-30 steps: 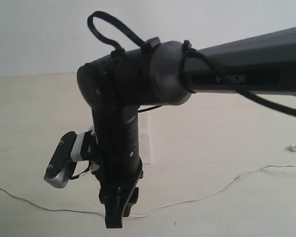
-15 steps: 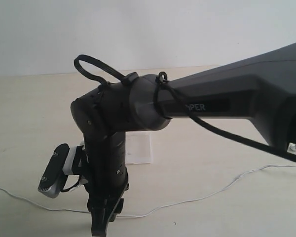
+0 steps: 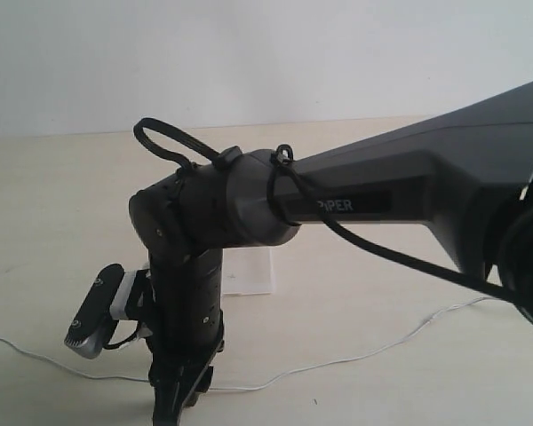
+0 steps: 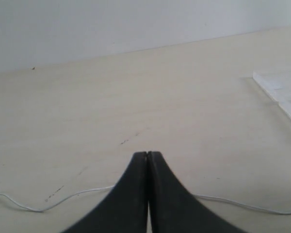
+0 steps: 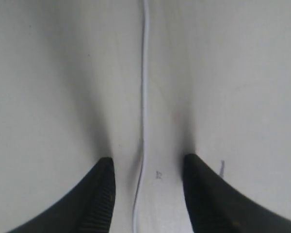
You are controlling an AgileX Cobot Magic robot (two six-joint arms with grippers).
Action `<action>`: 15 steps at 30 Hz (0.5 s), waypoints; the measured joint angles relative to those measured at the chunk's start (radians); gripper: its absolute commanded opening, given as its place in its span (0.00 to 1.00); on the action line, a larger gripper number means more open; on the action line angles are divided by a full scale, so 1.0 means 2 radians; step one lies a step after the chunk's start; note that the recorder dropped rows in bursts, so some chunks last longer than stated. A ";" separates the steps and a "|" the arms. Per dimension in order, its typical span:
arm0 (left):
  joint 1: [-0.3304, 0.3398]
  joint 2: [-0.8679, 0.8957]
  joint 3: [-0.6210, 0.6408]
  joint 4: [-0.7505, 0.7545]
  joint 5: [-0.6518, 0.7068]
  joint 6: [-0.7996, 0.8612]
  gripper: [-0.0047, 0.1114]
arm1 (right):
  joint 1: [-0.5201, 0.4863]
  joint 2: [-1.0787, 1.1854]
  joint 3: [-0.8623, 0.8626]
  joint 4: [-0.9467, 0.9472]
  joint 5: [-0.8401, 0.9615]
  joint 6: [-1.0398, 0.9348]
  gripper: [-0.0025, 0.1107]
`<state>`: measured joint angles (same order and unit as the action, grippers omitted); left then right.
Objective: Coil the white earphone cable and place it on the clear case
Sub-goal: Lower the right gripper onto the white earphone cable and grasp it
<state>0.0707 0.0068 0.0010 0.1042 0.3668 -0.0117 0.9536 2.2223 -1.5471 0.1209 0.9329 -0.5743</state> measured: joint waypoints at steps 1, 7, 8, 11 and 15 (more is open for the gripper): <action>0.000 0.000 0.000 0.000 0.000 0.000 0.04 | 0.000 0.001 -0.001 0.000 0.000 0.000 0.42; 0.000 0.000 0.000 0.000 0.000 0.000 0.04 | 0.000 0.006 -0.006 0.000 0.000 0.001 0.19; 0.000 0.000 0.000 0.000 0.000 0.000 0.04 | 0.000 0.007 -0.006 -0.002 0.000 0.001 0.13; 0.000 0.000 0.000 0.000 0.000 0.000 0.04 | 0.000 0.007 -0.006 -0.006 -0.002 0.001 0.02; 0.000 0.000 0.000 0.000 0.000 0.000 0.04 | 0.000 0.008 -0.010 -0.013 0.002 0.001 0.02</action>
<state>0.0707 0.0068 0.0010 0.1042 0.3668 -0.0117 0.9536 2.2374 -1.5668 0.0949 0.9361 -0.5724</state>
